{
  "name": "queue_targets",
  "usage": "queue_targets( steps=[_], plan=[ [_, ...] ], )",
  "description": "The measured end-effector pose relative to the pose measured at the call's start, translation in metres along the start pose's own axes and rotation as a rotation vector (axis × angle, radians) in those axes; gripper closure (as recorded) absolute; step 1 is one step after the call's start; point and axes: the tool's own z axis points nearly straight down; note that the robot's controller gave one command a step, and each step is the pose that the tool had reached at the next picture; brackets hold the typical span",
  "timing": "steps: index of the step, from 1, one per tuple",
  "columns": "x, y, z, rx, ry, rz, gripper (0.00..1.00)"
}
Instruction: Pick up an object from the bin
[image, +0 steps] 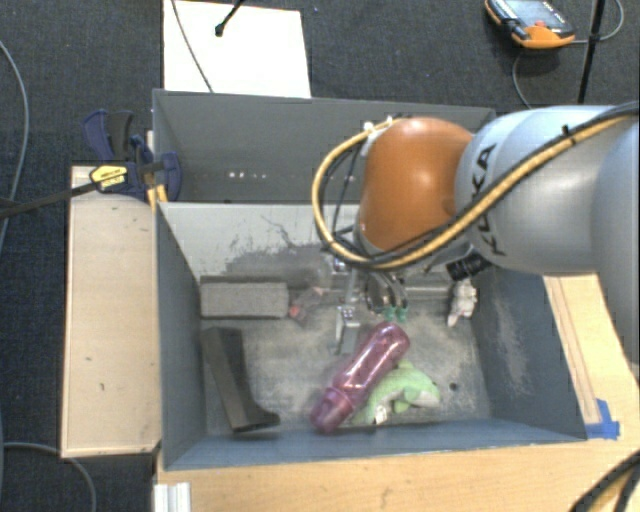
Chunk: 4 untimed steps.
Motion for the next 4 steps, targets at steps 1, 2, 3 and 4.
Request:
queue_targets(
  steps=[1, 2, 3, 4],
  plan=[
    [-0.002, 0.000, -0.004, -0.001, -0.008, 0.003, 0.00],
    [0.026, -0.023, -0.003, -0.002, -0.006, -0.052, 0.00],
    [0.034, -0.054, -0.028, -0.001, -0.006, -0.082, 0.00],
    [0.035, -0.065, -0.012, 0.000, -0.020, -0.117, 0.00]
  ],
)
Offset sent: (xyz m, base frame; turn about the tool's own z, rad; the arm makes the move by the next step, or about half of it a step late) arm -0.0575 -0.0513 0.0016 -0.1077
